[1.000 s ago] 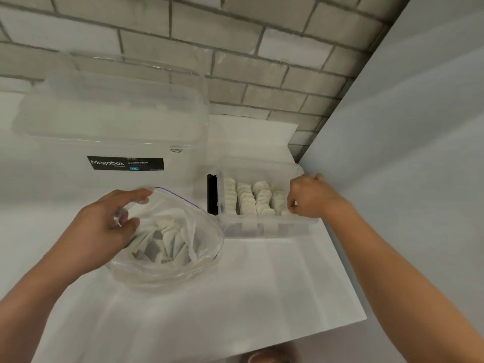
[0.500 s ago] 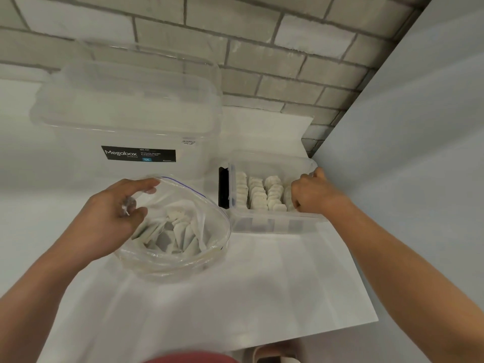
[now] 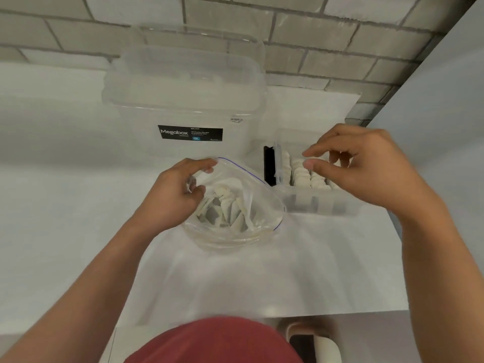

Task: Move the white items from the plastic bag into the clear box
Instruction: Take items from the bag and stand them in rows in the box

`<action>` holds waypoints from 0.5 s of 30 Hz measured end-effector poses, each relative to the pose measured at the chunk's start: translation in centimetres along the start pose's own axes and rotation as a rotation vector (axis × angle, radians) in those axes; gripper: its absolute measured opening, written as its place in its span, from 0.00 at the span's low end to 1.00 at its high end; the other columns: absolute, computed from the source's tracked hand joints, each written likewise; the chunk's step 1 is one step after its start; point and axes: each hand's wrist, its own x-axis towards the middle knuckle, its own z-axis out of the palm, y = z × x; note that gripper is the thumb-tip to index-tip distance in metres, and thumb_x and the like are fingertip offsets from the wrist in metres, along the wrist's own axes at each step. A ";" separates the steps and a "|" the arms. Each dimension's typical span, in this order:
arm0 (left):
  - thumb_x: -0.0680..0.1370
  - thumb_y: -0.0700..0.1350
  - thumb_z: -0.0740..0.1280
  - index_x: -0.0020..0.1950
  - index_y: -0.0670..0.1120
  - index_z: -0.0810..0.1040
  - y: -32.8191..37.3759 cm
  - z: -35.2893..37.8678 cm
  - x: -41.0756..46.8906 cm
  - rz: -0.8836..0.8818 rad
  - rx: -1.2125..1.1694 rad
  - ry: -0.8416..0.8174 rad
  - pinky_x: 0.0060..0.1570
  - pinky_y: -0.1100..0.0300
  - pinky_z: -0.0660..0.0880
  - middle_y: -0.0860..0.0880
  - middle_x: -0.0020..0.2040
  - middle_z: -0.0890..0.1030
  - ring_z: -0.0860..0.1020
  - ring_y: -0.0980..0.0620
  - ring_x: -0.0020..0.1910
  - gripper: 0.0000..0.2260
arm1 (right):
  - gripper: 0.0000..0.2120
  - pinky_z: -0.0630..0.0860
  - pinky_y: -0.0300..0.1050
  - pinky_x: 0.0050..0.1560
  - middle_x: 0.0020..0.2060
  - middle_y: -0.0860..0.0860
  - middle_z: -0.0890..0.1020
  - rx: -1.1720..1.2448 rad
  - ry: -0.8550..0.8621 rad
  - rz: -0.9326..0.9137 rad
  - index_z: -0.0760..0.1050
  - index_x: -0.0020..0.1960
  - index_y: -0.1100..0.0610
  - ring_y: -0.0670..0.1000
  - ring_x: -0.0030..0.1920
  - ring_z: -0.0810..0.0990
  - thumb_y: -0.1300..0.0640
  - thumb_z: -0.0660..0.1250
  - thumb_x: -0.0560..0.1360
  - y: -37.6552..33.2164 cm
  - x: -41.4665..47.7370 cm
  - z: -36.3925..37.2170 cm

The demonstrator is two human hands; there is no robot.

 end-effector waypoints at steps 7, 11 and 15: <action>0.75 0.33 0.66 0.66 0.56 0.77 -0.3 -0.6 -1.1 0.026 0.008 -0.009 0.43 0.70 0.70 0.59 0.57 0.79 0.71 0.54 0.35 0.25 | 0.05 0.79 0.46 0.47 0.42 0.45 0.85 0.009 -0.365 -0.107 0.85 0.49 0.49 0.45 0.42 0.81 0.55 0.70 0.77 -6.2 0.7 11.0; 0.74 0.33 0.68 0.68 0.56 0.76 -0.9 -0.5 -2.3 0.048 -0.025 -0.073 0.43 0.68 0.70 0.59 0.57 0.78 0.72 0.53 0.37 0.27 | 0.09 0.73 0.48 0.37 0.41 0.49 0.79 -0.264 -0.537 -0.067 0.81 0.47 0.47 0.57 0.41 0.78 0.58 0.65 0.76 -6.2 1.4 16.7; 0.72 0.30 0.68 0.70 0.54 0.75 -1.3 -0.8 -3.2 0.076 -0.014 -0.135 0.45 0.70 0.69 0.58 0.58 0.77 0.73 0.58 0.40 0.30 | 0.07 0.63 0.43 0.28 0.34 0.47 0.74 -0.297 -0.567 0.018 0.77 0.40 0.51 0.55 0.35 0.76 0.56 0.64 0.76 -6.7 1.5 18.9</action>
